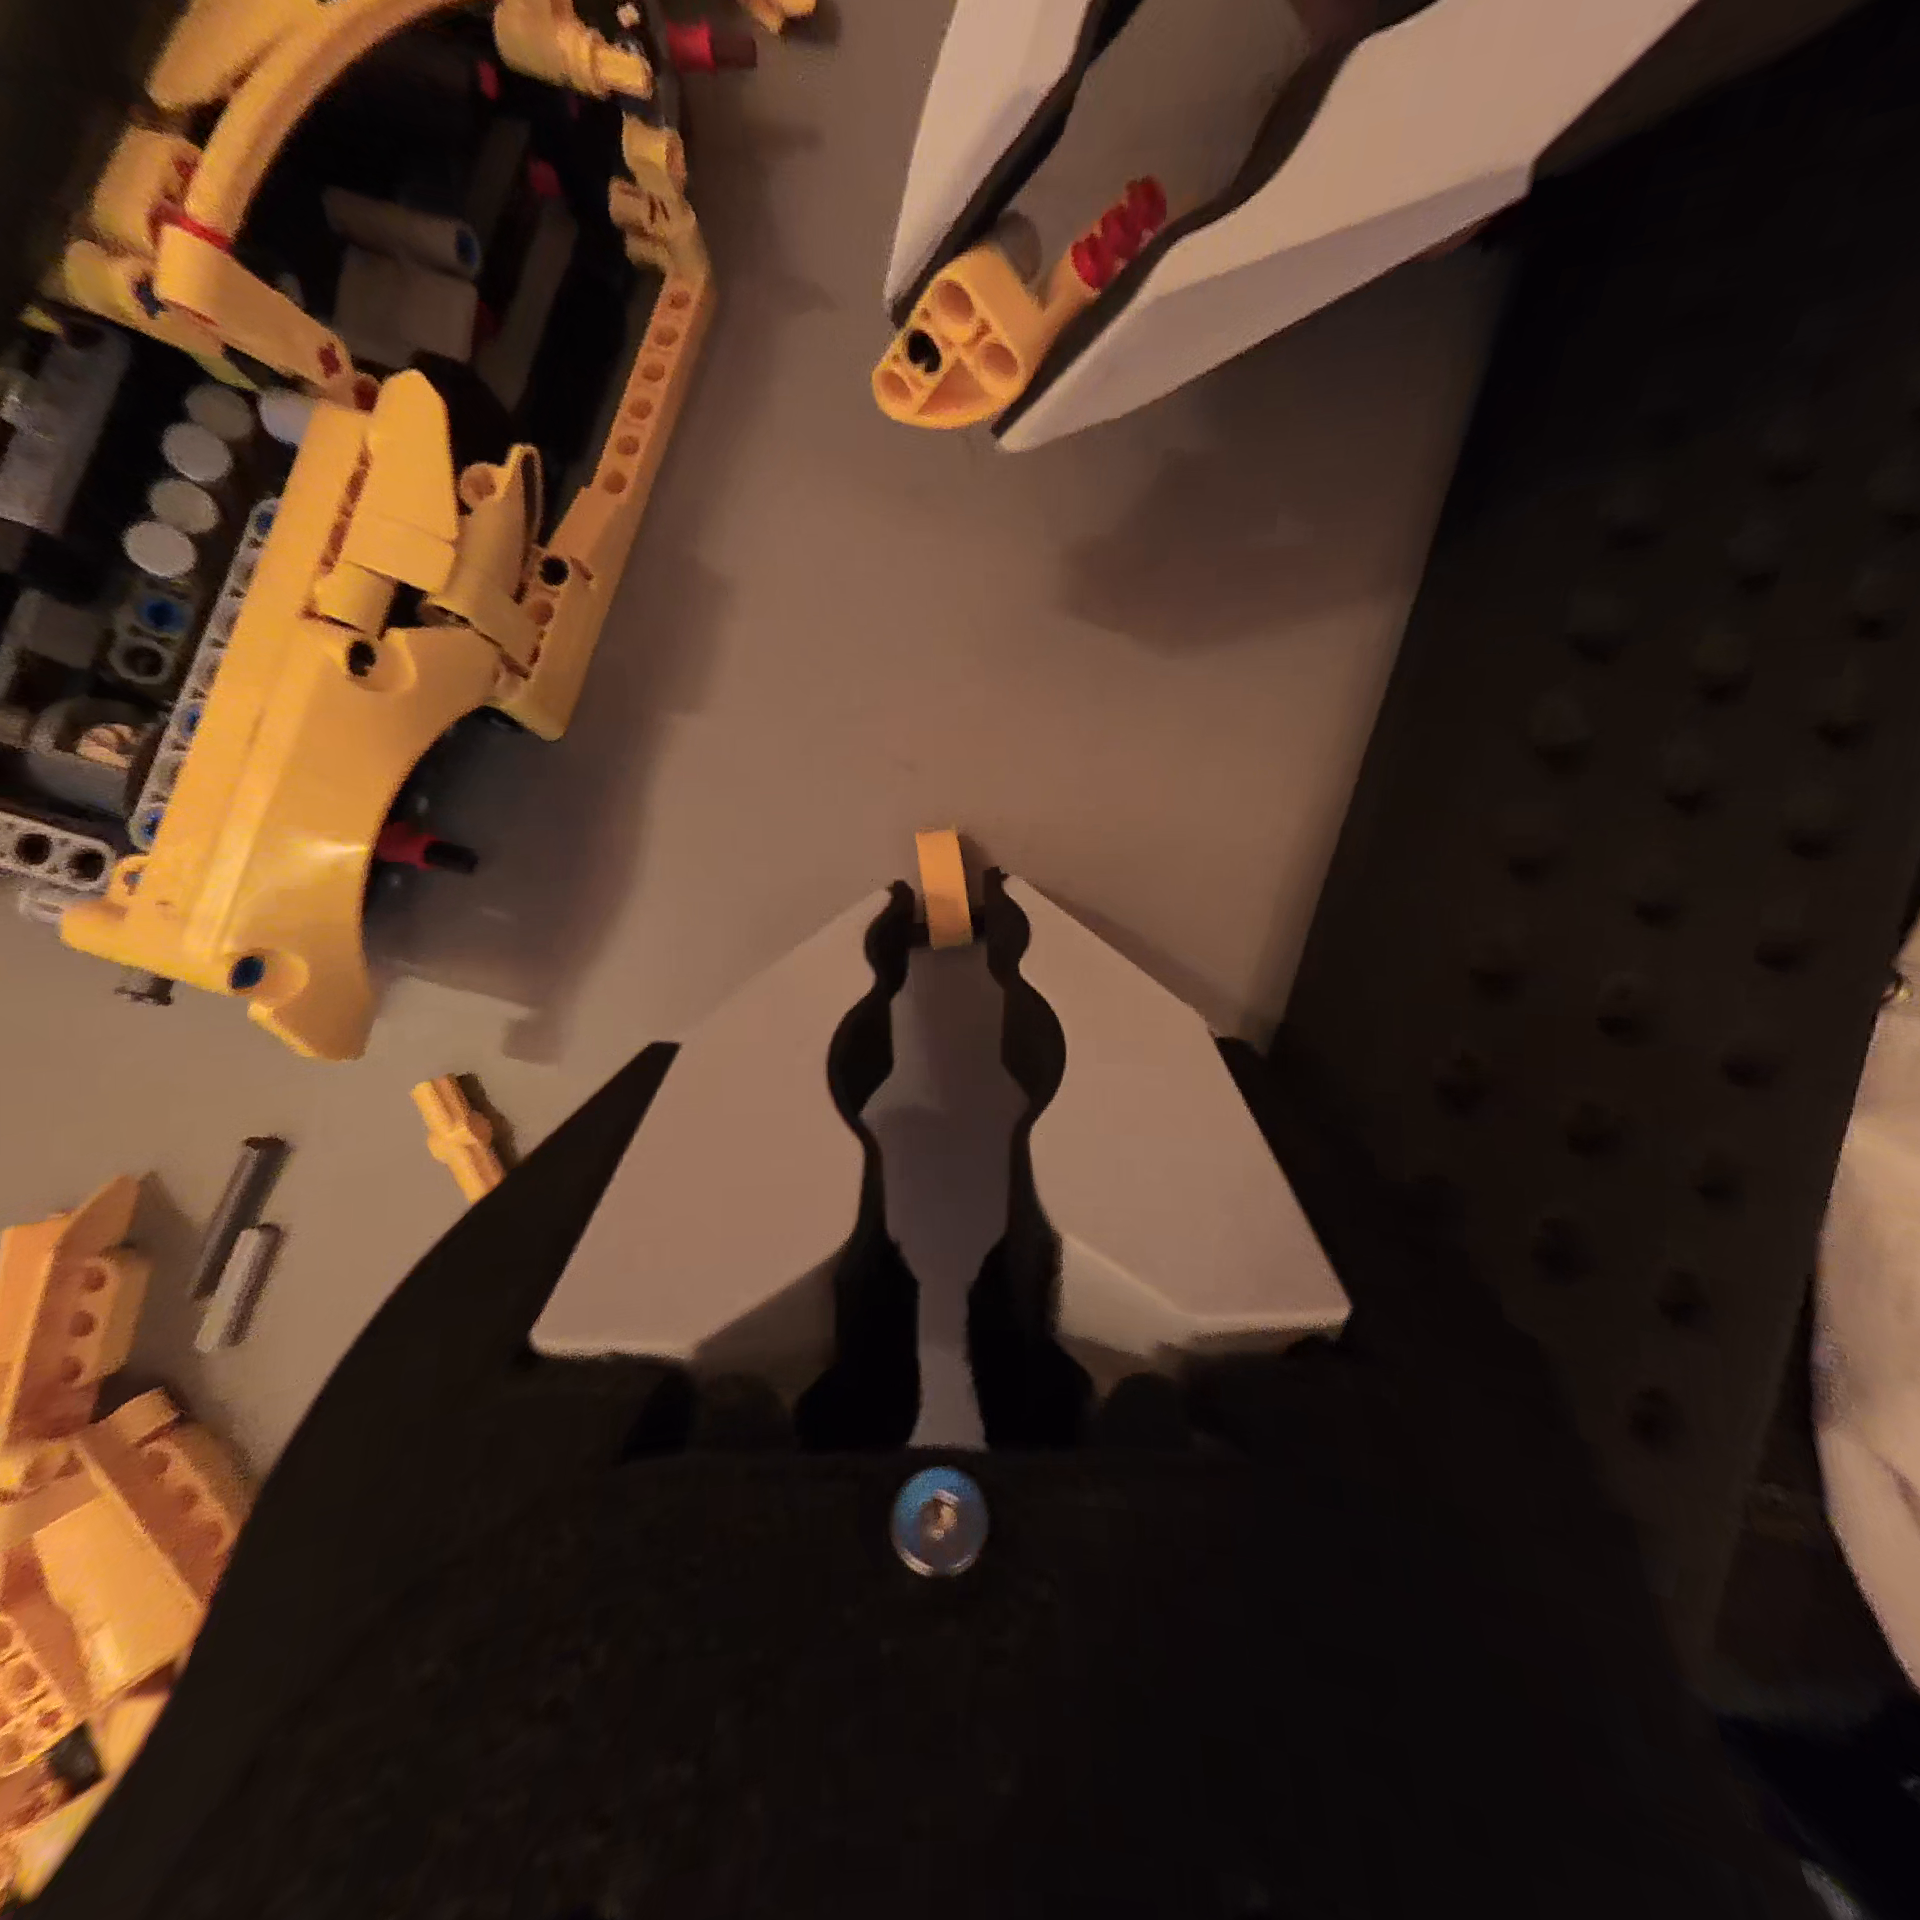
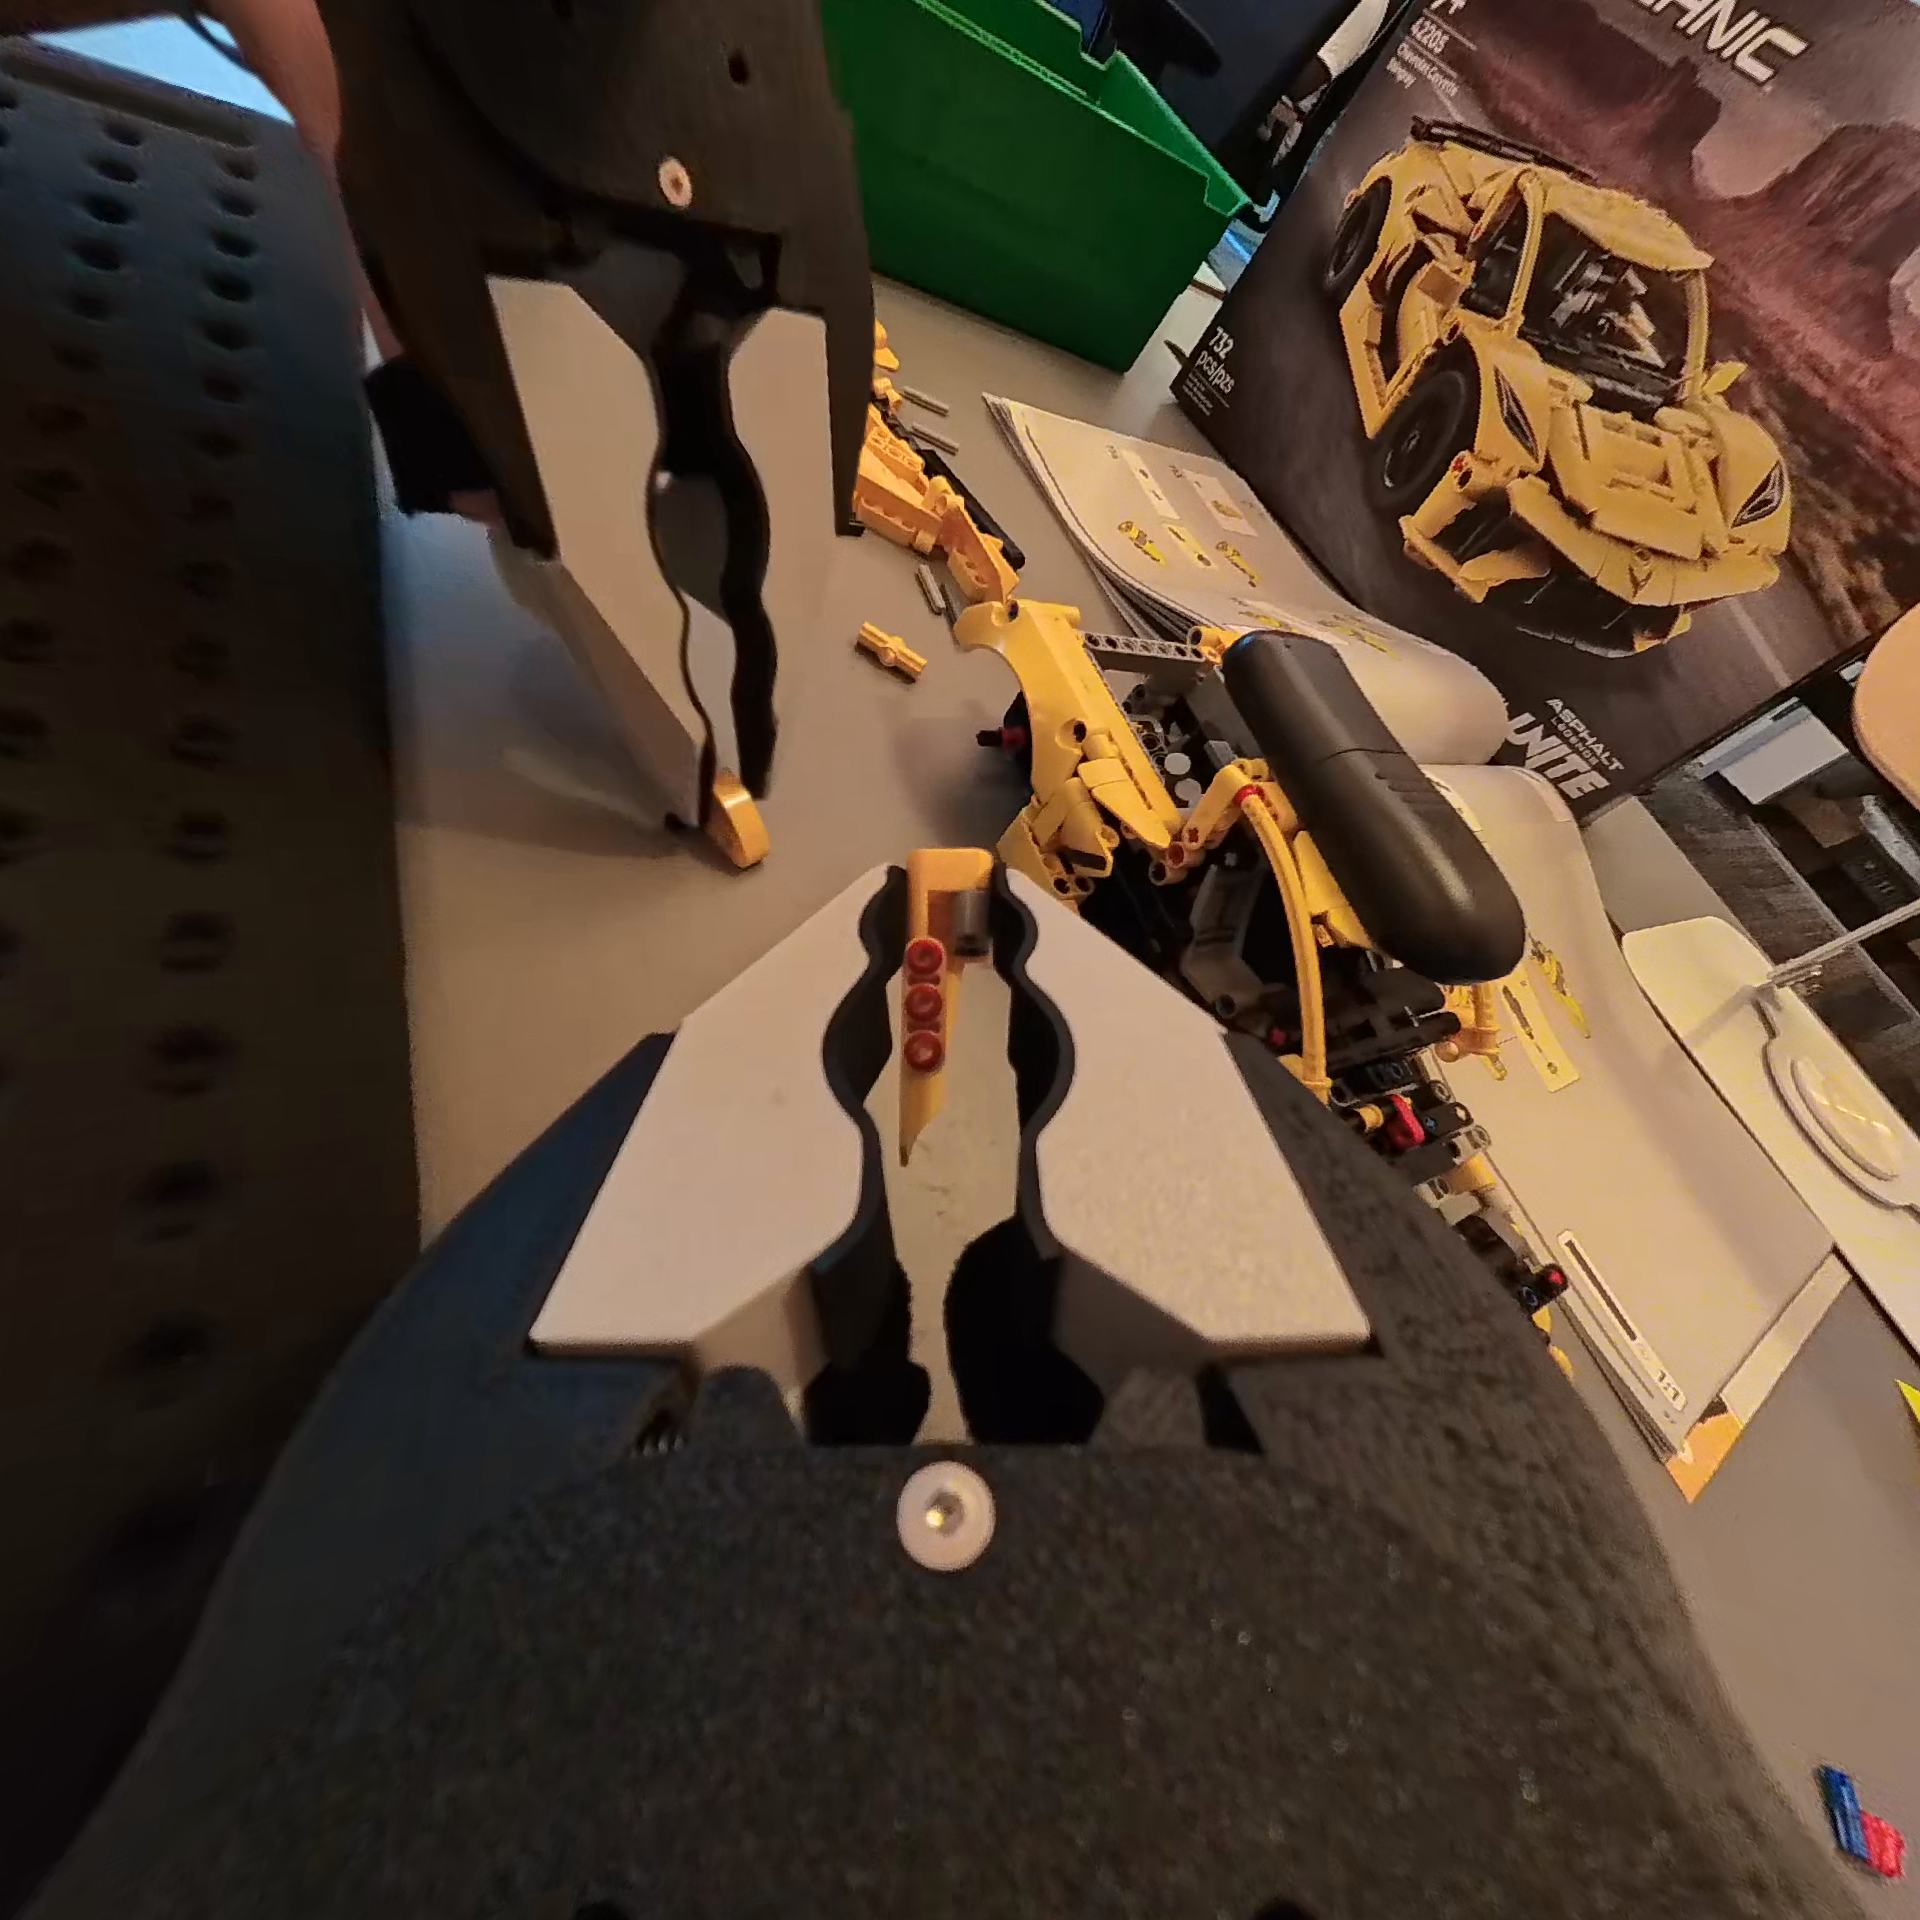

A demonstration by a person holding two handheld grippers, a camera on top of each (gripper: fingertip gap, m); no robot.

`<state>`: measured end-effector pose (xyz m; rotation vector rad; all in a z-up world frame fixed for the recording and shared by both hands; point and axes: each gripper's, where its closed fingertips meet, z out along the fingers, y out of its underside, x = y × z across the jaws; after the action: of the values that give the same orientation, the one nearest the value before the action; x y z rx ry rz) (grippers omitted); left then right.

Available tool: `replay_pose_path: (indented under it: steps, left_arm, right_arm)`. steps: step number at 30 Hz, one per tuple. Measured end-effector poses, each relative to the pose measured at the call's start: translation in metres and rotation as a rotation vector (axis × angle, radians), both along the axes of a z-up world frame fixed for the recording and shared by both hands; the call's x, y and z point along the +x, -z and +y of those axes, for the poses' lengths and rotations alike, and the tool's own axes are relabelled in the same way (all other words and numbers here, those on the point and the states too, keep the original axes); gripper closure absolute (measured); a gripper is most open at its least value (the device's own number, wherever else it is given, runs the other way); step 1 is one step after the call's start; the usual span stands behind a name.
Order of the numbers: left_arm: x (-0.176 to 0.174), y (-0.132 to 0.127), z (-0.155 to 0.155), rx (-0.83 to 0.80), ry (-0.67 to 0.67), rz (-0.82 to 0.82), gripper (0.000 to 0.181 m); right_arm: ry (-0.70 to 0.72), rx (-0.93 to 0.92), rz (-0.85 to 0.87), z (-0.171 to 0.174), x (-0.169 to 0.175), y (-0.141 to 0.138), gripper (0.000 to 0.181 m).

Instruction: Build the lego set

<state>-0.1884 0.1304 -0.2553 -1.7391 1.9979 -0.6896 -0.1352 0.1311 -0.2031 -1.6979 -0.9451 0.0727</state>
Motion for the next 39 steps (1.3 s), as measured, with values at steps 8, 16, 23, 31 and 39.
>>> replay_pose_path:
  steps: [8, 16, 23, 31, 39]
  left_arm:
    - [-0.002, -0.005, 0.013, 0.108, -0.037, -0.04, 0.174]
    - [0.004, -0.154, 0.02, -0.167, -0.102, -1.076, 0.174]
    - [0.007, -0.167, 0.006, -0.227, -0.076, -1.162, 0.174]
    - [0.011, -0.172, 0.008, -0.318, -0.116, -1.212, 0.174]
    - [0.02, -0.156, 0.001, -0.127, -0.09, -1.137, 0.174]
  right_arm:
    - [-0.008, 0.008, 0.082, -0.001, 0.001, -0.01, 0.167]
    - [-0.07, -0.003, 0.362, -0.005, -0.014, -0.047, 0.167]
    - [-0.175, -0.099, 0.819, -0.009, -0.041, -0.091, 0.168]
    - [-0.189, -0.095, 0.793, -0.012, -0.046, -0.088, 0.168]
    - [-0.199, -0.112, 0.805, -0.012, -0.048, -0.088, 0.168]
